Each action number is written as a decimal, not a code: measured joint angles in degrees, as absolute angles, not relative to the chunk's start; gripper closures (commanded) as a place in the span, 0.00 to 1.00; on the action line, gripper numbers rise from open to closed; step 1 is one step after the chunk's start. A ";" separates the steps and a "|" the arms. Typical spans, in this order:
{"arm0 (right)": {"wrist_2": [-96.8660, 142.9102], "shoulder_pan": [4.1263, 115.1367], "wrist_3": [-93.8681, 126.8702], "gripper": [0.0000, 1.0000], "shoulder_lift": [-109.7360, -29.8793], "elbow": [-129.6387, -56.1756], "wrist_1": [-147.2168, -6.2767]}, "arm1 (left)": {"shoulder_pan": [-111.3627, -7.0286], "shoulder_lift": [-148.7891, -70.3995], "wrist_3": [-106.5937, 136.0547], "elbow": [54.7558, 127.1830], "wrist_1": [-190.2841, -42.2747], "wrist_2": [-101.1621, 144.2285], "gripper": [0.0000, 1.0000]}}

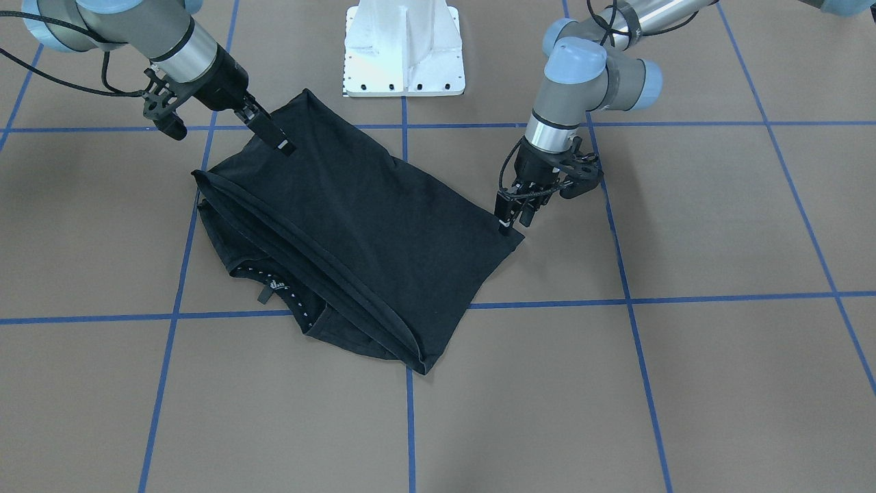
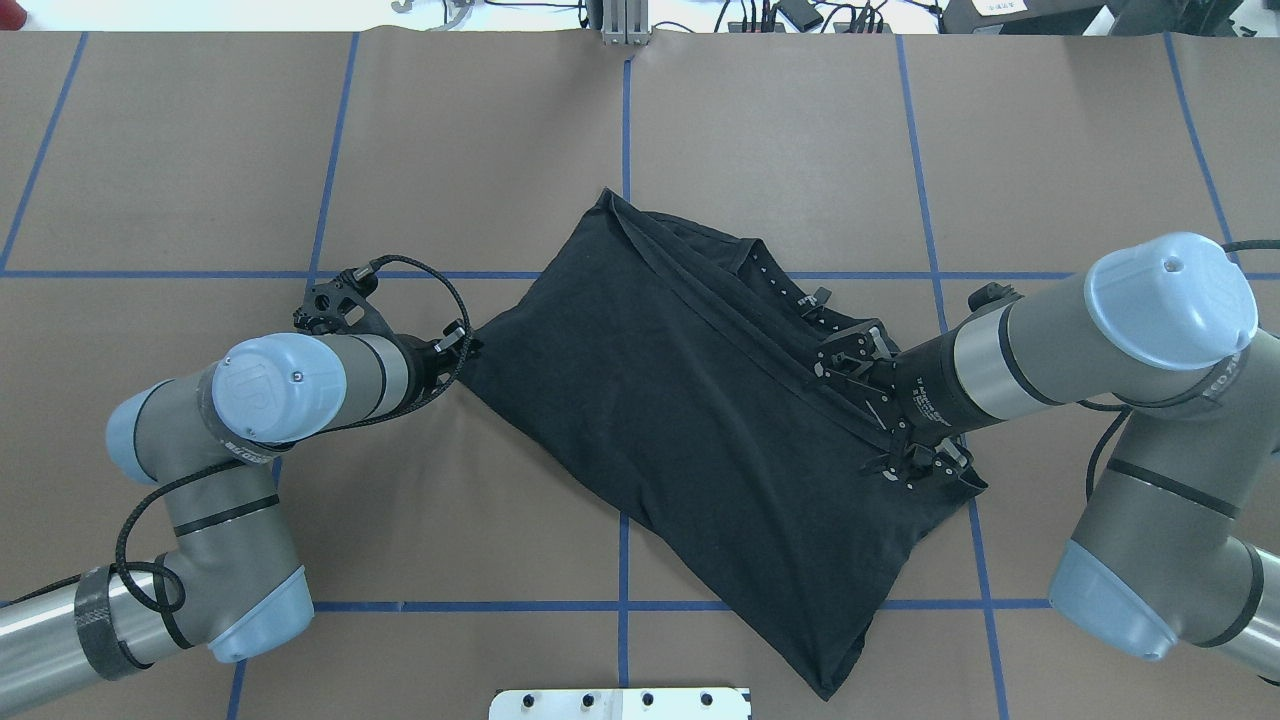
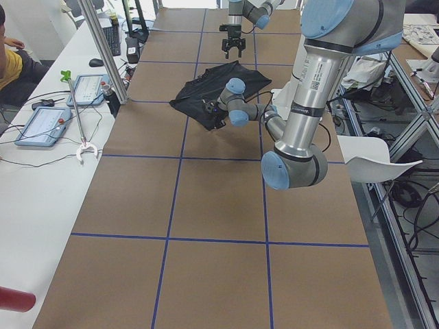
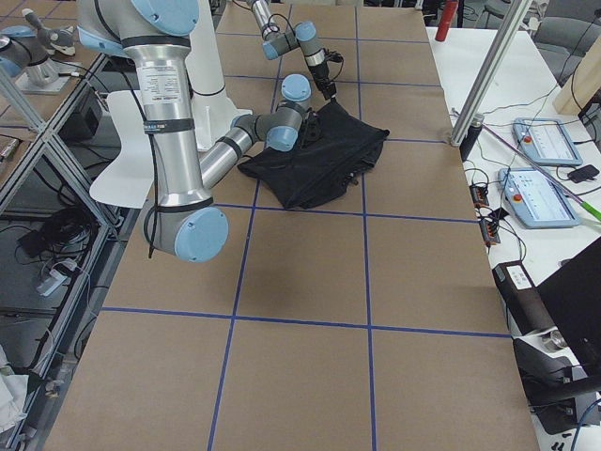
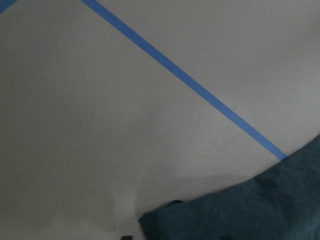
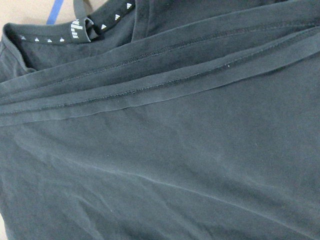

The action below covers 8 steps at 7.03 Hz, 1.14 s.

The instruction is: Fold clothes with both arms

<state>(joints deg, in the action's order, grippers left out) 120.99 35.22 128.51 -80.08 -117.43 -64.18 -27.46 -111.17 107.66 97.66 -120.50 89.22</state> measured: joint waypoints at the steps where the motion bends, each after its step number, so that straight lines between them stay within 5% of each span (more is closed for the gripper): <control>1: 121.01 35.24 128.50 0.00 -80.08 -117.44 -64.22 | -27.36 -111.59 107.66 96.96 -120.52 89.21 0.41; 4: 121.02 35.14 128.50 0.00 -80.31 -117.42 -64.21 | -27.18 -112.85 107.69 95.56 -120.64 89.19 1.00; 8: 121.02 35.54 128.52 0.00 -80.34 -117.64 -64.24 | -29.08 -113.43 104.44 95.49 -120.76 89.18 1.00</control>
